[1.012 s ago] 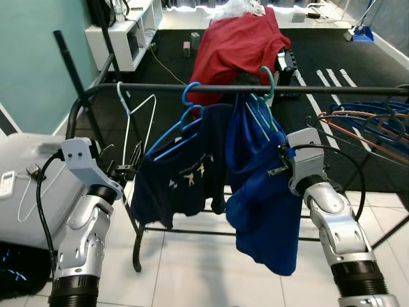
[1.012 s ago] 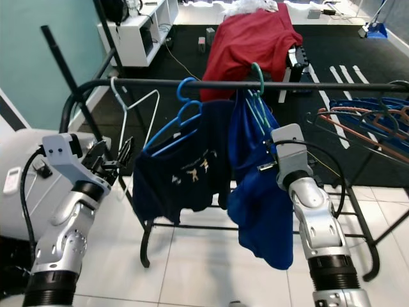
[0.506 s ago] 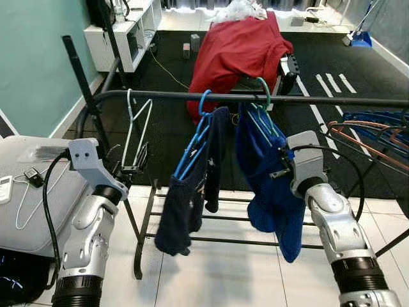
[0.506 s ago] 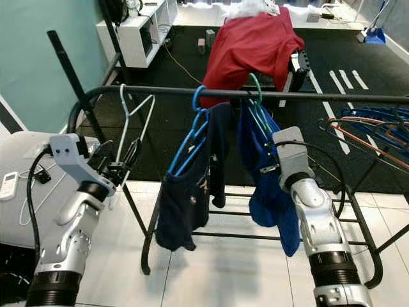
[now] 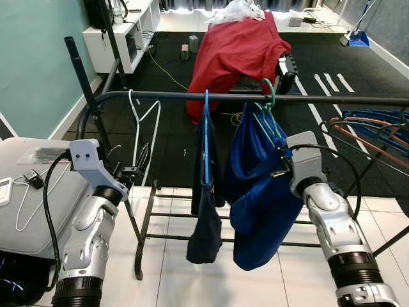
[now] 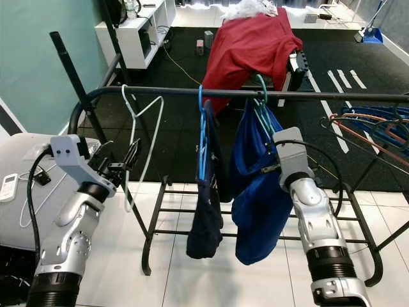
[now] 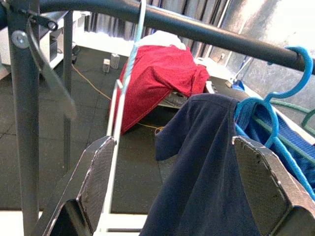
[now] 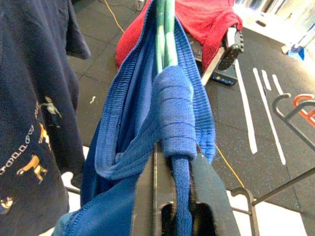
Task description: Hang hanger
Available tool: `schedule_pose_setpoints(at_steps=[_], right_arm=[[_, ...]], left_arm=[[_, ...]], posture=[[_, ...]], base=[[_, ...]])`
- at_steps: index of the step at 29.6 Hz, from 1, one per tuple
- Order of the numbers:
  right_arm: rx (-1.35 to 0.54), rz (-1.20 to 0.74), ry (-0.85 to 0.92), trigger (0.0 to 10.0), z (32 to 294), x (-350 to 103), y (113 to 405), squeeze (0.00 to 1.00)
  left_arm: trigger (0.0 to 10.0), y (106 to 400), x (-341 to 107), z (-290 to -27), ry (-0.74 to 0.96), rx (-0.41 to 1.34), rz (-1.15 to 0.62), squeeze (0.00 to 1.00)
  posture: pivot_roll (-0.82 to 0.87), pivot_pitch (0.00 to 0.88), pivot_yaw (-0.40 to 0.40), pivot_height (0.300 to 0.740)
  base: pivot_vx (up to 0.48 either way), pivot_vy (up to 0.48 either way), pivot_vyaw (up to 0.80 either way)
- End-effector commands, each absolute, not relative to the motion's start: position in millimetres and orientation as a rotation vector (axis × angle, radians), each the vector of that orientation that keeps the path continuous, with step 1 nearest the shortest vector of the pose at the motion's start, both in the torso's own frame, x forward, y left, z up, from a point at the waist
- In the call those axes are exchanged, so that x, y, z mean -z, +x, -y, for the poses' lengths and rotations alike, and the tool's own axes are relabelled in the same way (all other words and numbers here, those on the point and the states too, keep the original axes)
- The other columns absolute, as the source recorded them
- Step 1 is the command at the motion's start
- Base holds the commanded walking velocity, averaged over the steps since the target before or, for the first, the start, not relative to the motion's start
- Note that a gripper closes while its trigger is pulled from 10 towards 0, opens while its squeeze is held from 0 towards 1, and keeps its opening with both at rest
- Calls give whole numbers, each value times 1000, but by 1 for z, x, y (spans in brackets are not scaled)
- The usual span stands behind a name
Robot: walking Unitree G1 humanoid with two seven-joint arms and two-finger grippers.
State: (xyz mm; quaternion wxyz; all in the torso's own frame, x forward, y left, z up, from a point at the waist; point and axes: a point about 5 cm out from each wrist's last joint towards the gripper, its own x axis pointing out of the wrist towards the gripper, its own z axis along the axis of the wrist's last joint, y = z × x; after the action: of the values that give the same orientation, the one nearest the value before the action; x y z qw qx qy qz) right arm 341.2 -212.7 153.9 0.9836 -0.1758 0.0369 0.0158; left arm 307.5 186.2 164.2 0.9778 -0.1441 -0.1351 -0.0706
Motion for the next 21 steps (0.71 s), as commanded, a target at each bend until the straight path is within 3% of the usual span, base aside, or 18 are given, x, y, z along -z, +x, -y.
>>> schedule_pose_setpoints(at_steps=[1, 2, 4, 21], right_arm=[[-37, -43, -359, 10000, 209, -159, 343, 0], [-45, -44, -352, 10000, 209, -158, 343, 965], [-52, -45, -350, 10000, 209, -157, 342, 1000], [43, -8, -431, 10000, 217, -161, 331, 1000]], left_arm=[[10000, 304, -162, -188, -272, 145, 261, 0], [10000, 304, -162, -188, -271, 145, 261, 0], [10000, 304, -162, -188, -269, 146, 261, 0], [10000, 304, -163, -187, -268, 156, 259, 0]], posture=[[-148, 116, 19, 740], [-148, 117, 19, 740], [-149, 120, 21, 740], [-159, 133, 21, 740]], base=[[0, 0, 0], [0, 0, 0], [0, 0, 0], [0, 0, 0]])
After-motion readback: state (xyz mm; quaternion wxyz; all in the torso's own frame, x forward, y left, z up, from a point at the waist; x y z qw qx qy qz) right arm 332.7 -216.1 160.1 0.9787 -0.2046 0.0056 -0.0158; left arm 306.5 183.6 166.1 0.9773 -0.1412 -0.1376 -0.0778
